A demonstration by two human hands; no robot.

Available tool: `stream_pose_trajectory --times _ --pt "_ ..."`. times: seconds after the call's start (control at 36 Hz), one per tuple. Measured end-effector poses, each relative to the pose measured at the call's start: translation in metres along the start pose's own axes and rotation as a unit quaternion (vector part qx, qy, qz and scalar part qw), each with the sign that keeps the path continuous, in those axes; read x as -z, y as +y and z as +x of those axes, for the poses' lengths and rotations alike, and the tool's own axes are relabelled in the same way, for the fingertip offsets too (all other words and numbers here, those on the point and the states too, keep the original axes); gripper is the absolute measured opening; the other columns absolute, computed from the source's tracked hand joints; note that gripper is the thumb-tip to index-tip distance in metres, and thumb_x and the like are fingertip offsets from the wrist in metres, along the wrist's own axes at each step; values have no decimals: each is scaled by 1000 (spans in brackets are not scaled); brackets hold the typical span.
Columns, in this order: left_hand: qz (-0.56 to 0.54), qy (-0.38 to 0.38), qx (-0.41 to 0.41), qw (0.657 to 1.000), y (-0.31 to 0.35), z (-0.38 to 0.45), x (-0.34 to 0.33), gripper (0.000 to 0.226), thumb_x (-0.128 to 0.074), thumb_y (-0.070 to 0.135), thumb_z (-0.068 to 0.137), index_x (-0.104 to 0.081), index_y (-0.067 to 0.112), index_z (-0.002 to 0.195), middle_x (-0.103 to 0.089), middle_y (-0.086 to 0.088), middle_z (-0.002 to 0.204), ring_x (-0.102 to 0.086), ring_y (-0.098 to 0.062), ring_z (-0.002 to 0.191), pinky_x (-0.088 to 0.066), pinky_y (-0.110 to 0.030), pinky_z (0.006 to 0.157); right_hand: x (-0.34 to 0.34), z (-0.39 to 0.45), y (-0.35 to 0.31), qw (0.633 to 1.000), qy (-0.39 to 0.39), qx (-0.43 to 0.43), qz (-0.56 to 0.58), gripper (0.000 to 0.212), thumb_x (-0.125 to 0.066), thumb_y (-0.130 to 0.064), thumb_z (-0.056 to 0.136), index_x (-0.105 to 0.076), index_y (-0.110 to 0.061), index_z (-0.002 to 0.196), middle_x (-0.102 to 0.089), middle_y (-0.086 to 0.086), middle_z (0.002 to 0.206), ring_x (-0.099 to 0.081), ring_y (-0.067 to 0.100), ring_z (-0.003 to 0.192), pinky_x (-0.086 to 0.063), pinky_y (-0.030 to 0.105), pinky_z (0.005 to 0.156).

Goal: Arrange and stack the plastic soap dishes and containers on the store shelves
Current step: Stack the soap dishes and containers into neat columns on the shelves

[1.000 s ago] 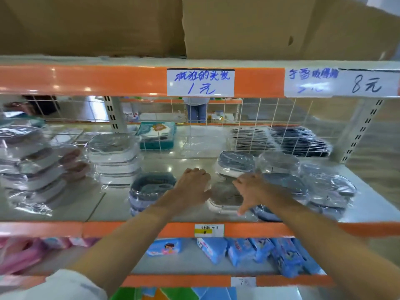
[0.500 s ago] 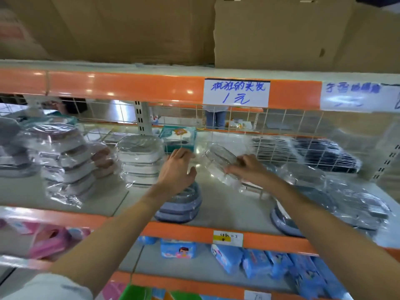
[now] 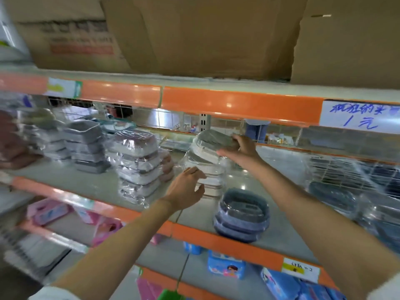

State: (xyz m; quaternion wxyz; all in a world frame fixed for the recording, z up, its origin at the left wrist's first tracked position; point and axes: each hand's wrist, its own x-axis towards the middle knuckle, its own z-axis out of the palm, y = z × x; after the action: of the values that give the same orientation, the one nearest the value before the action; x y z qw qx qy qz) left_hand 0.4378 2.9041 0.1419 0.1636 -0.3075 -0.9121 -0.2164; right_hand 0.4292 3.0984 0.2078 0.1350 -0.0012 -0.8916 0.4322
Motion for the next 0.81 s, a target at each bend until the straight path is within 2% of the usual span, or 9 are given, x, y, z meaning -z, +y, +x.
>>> stream_pose_trajectory --times 0.11,0.19,0.39,0.47,0.53,0.58,0.64,0.72,0.81 --pt "2 -21 -19 1000 -15 -5 9 32 -57 16 88 -62 9 118 -60 -4 118 -54 -21 112 -39 -25 95 -20 22 -10 999 -26 -3 -22 90 -77 -42 73 -30 -17 146 -35 5 141 -34 23 131 -36 33 104" --pt "-4 -34 -25 999 -21 -6 13 32 -56 18 90 -60 10 120 -59 -2 119 -54 -18 113 -43 -29 94 -28 26 -7 998 -56 -16 -11 94 -76 -37 76 -21 -19 150 -26 3 153 -30 22 138 -31 26 98" --pt "-23 -60 -43 997 -20 -3 5 33 -54 21 92 -58 9 123 -58 -3 123 -52 -16 115 -38 -22 95 -24 20 -4 997 -66 -28 -1 108 -75 -47 73 -7 -24 153 -9 -2 160 -17 22 145 -23 39 113" --pt "-30 -68 -55 996 -13 1 -3 34 -54 27 93 -58 9 122 -59 -4 121 -53 -18 114 -39 -24 95 -17 11 -1 998 -59 -24 -1 104 -74 -46 75 -9 -23 153 -11 -2 160 -18 21 145 -23 37 113" --pt "-44 -83 -43 995 -8 3 -9 38 -56 35 92 -59 8 120 -59 -5 119 -55 -20 111 -45 -32 93 -10 3 4 998 -61 -33 -4 101 -72 -46 77 -9 -22 153 -12 -2 159 -20 21 144 -24 36 112" --pt "-60 -108 -24 992 -4 3 -16 48 -60 45 88 -58 8 118 -60 -7 115 -57 -22 106 -48 -37 88 -2 -7 9 996 -75 -46 -20 97 -69 -48 79 -12 -22 152 -15 -1 159 -23 21 143 -25 36 111" --pt "-72 -150 12 986 0 3 -22 64 -65 54 81 -54 9 125 -58 -6 119 -56 -22 108 -47 -36 90 7 -18 17 992 -98 -58 -45 93 -67 -50 79 -16 -20 151 -18 1 158 -26 22 142 -27 37 111" --pt "-116 -204 36 971 8 -1 -30 81 -76 45 74 -41 10 137 -52 -6 130 -50 -19 114 -43 -26 93 21 -38 31 982 -142 -82 -95 85 -67 -45 82 -25 -12 148 -27 7 154 -32 23 138 -30 32 108" --pt "-119 -248 37 961 17 -7 -40 85 -81 33 72 -34 9 139 -48 -6 131 -48 -16 111 -38 -19 87 30 -56 52 951 -212 -113 -195 88 -68 -49 80 -23 -15 149 -24 10 153 -28 26 138 -29 34 110"
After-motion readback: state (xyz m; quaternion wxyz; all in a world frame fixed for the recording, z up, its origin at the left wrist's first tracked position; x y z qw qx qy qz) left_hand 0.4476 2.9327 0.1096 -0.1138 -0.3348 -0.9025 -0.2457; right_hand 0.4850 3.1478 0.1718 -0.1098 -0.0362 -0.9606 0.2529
